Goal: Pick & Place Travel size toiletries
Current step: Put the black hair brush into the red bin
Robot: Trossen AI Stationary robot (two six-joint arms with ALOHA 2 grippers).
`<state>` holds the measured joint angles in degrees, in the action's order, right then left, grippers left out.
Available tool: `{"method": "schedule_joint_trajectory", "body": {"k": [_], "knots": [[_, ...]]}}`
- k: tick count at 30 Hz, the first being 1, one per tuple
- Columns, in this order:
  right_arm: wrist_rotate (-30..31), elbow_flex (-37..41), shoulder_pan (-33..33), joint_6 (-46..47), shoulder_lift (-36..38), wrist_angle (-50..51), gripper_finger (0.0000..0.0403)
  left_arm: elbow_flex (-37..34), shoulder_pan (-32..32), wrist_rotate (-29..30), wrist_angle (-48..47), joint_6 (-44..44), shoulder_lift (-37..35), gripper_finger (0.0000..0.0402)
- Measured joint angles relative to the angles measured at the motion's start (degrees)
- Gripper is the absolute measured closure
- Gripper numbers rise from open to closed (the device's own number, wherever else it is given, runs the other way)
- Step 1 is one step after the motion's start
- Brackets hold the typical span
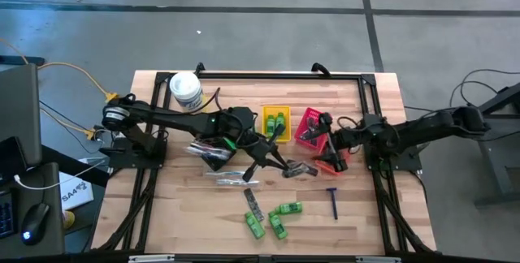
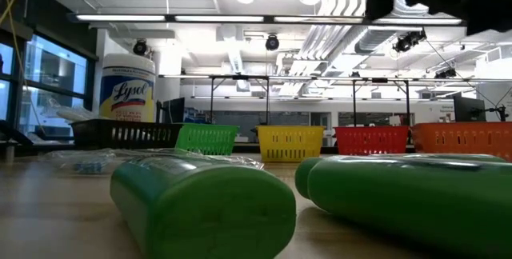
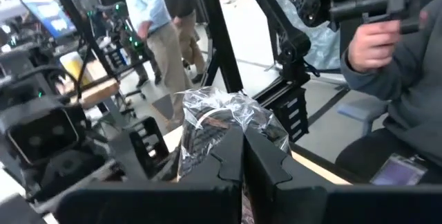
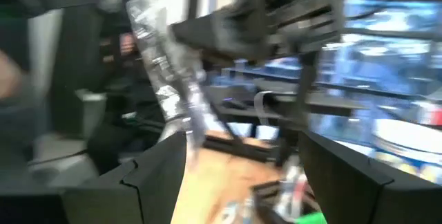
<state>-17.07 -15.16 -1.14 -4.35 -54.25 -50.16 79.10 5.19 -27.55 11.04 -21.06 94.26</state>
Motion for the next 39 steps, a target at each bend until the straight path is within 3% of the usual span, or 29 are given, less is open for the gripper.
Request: {"method": "schedule_joint_trajectory", "body": {"k": [2, 7, 14, 26, 39], "knots": [[-4.20, -1.96, 0.14, 0.12, -2.65, 0.32, 0.0133, 0.03, 0.00, 0.00, 0.12, -0.86, -0.02, 0.0401], [-6.18, -7.03, 0.03, 0.12, -9.81, 0.21, 0.0133, 0.03, -0.75, -0.08, -0.01, -1.12, -0.02, 0.0401], [-15.04, -12.01, -0.01, -0.02, -17.78, 0.26, 0.0133, 0.01, -1.92, 0.02, -1.08, 0.33, -0.02, 0.0401], [-16.70, -12.37, 2.43, -1.79, -13.93, 5.06, 0.0133, -0.04, -1.42, 0.22, -3.74, 0.37, -4.86, 0.0401], [-18.80, -12.37, 1.05, 0.03, -14.07, 1.73, 0.0133, -0.06, -1.49, 1.69, -4.16, -1.17, -4.74, 0.0401]]}}
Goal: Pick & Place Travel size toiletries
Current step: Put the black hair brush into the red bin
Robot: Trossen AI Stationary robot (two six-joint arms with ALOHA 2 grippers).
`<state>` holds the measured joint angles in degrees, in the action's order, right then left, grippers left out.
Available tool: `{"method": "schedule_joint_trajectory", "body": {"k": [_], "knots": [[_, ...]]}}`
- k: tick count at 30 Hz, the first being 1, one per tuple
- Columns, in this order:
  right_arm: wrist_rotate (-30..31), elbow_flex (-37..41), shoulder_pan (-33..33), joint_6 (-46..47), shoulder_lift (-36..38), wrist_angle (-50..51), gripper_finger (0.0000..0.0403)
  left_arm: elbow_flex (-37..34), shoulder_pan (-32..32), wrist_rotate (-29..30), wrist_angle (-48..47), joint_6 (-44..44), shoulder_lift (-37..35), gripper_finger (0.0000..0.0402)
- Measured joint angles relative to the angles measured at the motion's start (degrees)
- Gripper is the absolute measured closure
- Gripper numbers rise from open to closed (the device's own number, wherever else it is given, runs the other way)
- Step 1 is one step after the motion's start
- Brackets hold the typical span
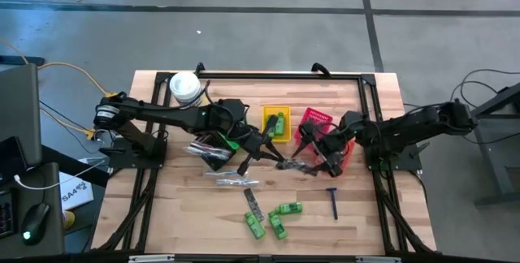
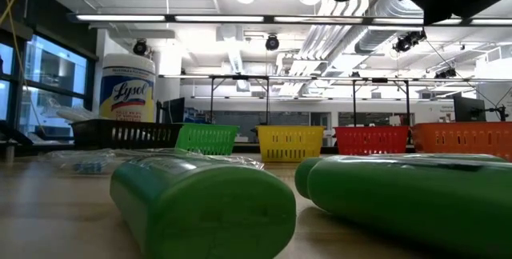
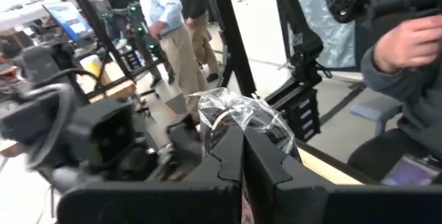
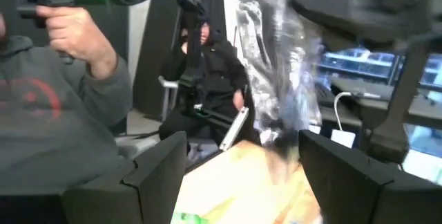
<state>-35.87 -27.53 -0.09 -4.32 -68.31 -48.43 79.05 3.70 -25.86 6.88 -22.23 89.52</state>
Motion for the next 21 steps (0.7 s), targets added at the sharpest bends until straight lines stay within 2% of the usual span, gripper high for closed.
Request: {"method": "schedule_joint_trajectory", "body": {"k": [7, 13, 21], "knots": [[6.55, 0.00, -3.73, -1.97, -0.08, -0.68, 0.0133, 0.00, 0.02, 0.67, -0.03, -1.52, -0.01, 0.0401], [12.46, 0.00, -6.03, -3.19, -3.49, -5.14, 0.0133, 0.00, 0.02, 0.67, 0.54, -1.53, -0.01, 0.0401], [13.21, -3.13, -6.41, -3.56, -9.06, -7.51, 0.0133, 0.00, 0.02, 0.65, 0.22, -1.52, 0.49, 0.0401]]}}
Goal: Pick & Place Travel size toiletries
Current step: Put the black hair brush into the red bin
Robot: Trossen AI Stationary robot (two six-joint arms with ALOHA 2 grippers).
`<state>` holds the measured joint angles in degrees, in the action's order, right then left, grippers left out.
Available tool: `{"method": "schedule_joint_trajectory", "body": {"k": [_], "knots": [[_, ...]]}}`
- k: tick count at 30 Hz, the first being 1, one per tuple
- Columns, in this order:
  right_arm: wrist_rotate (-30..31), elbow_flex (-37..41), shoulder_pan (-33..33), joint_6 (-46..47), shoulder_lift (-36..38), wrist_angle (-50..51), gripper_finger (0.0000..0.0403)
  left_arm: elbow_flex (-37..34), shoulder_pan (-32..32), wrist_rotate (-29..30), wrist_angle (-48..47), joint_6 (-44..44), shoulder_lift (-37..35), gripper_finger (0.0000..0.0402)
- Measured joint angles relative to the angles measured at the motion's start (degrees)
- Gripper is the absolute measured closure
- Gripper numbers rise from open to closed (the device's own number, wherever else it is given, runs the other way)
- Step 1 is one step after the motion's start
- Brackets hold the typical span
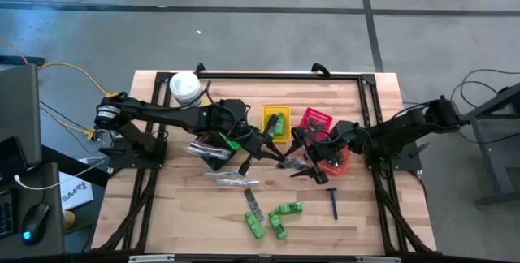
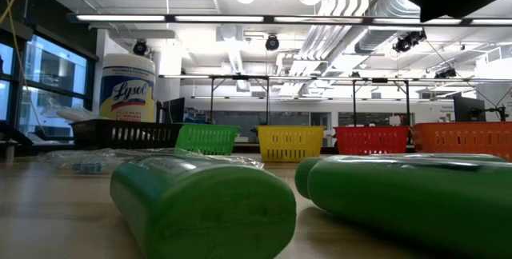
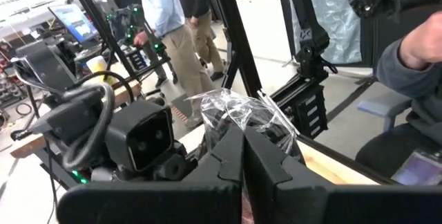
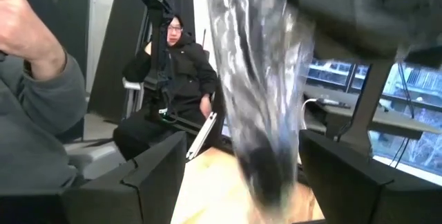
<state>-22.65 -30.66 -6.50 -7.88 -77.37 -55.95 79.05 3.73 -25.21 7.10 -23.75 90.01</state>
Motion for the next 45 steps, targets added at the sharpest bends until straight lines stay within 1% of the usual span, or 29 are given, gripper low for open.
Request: {"method": "schedule_joint_trajectory", "body": {"k": [2, 5, 8, 13, 14, 16, 20, 24, 27, 31, 34, 36, 38, 40, 41, 45], "knots": [[0.04, -0.64, 0.00, -0.69, -0.50, -0.01, 0.0138, -0.03, 0.00, 0.02, -0.65, 0.02, 0.27, 0.0401], [0.02, -0.99, 0.00, -1.50, -0.95, 0.02, 0.0172, -0.09, 0.00, 0.01, -0.97, 0.00, 0.23, 0.0401], [-0.26, -0.98, 0.00, -1.55, -0.93, -0.02, 0.0235, -0.07, 0.00, 0.01, -1.84, 0.11, 0.21, 0.0401], [-0.42, -0.98, 0.00, -2.37, -0.73, 0.13, 0.0366, -0.07, 0.02, 0.00, -1.90, 0.11, 0.23, 0.0401], [-0.97, -0.98, 0.02, -2.73, -0.75, 0.37, 0.0378, -0.07, 0.02, 0.00, -2.19, 0.17, 0.23, 0.0401], [-1.72, -0.98, 0.17, -2.78, -0.73, 0.48, 0.0380, -0.07, 0.02, 0.00, -2.31, 0.11, 0.23, 0.0401], [-0.15, -1.00, 0.22, -2.66, -0.64, 2.65, 0.0369, -0.07, 0.02, 0.26, -2.63, 0.28, 0.23, 0.0402], [-0.56, -1.02, 1.19, -2.46, -0.62, 4.44, 0.0379, -0.09, 0.02, 0.53, -3.86, 4.41, -0.45, 0.0390], [-0.69, -1.00, 2.09, -2.41, -0.58, 4.82, 0.0379, 0.08, 0.02, 0.72, -5.08, 6.07, -2.51, 0.0365], [-2.67, -0.96, 3.37, -1.98, 0.00, 5.00, 0.0379, 0.11, 0.07, 0.65, -10.42, 7.50, -5.99, 0.0323], [-2.94, -0.96, 4.08, -1.15, 1.00, 5.33, 0.0379, 0.01, 0.07, 0.71, -14.56, 8.90, -8.29, 0.0292], [-2.86, -0.96, 4.41, -1.04, 2.22, 7.04, 0.0379, 0.00, 0.07, 1.22, -19.93, 10.77, -10.88, 0.0275], [-2.43, -0.96, 4.72, -1.18, 4.59, 10.68, 0.0379, 0.13, 0.28, 4.08, -25.80, 13.47, -13.37, 0.0268], [-0.67, -0.94, 4.74, -2.08, 8.05, 14.92, 0.0379, -0.21, 1.82, 10.75, -34.25, 13.75, -16.84, 0.0269], [0.28, -0.96, 4.74, -2.89, 10.03, 17.40, 0.0379, -0.96, 2.98, 13.79, -36.68, 13.82, -18.13, 0.0272], [4.22, -0.96, 4.74, -4.61, 18.31, 26.95, 0.0379, -7.04, 8.38, 25.12, -35.05, 15.36, -26.00, 0.0297]]}}
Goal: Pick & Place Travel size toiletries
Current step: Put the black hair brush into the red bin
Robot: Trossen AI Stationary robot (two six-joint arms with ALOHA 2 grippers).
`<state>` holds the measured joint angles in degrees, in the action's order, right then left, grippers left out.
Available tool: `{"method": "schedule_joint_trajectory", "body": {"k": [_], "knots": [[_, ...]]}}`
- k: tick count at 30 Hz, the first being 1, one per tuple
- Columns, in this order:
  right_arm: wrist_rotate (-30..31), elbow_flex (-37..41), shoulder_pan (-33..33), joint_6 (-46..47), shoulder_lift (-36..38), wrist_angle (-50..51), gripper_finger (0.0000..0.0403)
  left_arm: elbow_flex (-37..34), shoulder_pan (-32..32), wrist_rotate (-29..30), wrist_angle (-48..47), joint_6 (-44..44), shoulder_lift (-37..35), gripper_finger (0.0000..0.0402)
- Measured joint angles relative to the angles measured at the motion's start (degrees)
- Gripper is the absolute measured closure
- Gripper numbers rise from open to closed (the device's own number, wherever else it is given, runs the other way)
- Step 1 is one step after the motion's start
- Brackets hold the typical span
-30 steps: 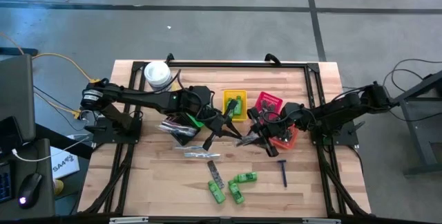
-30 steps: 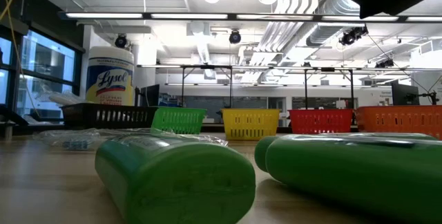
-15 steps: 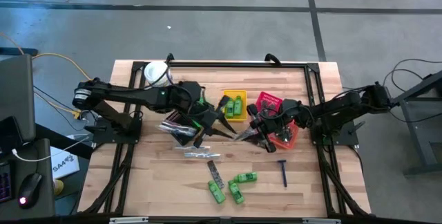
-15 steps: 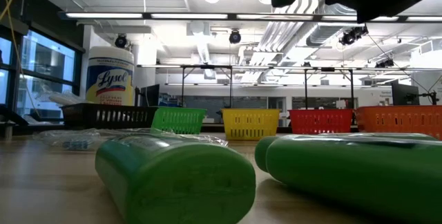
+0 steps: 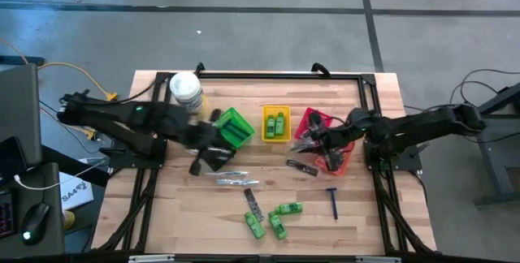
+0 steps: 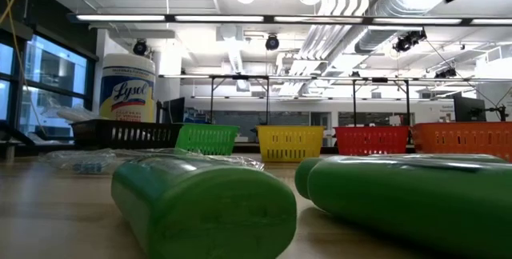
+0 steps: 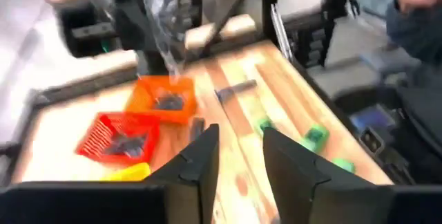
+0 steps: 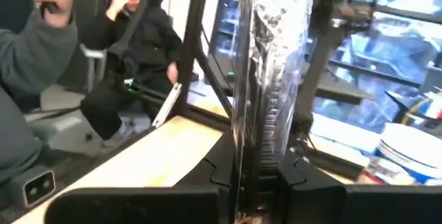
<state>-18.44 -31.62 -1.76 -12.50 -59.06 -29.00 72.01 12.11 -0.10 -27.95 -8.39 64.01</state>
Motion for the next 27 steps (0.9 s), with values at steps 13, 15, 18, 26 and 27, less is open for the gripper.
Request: {"method": "schedule_joint_trajectory", "body": {"k": [13, 15, 18, 26, 27], "knots": [[11.30, -0.06, -1.69, 1.79, 22.74, 27.77, 0.0378, -38.10, 4.06, 14.25, 21.92, 4.40, -31.12, 0.0400], [12.42, 0.07, -2.80, 1.88, 25.66, 32.37, 0.0377, -43.05, 4.05, 15.50, 24.82, 5.51, -34.74, 0.0399], [17.56, 0.04, -5.15, 1.99, 29.58, 36.75, 0.0376, -48.61, 4.06, 17.29, 25.89, 5.67, -39.22, 0.0401], [25.77, 2.55, -9.94, 4.57, 41.35, 44.86, 0.0378, -54.29, 4.06, 17.85, 25.92, 5.98, -48.49, 0.0401], [26.56, 2.92, -10.29, 4.58, 42.72, 46.58, 0.0378, -54.82, 4.06, 17.84, 25.86, 6.20, -49.37, 0.0401]]}}
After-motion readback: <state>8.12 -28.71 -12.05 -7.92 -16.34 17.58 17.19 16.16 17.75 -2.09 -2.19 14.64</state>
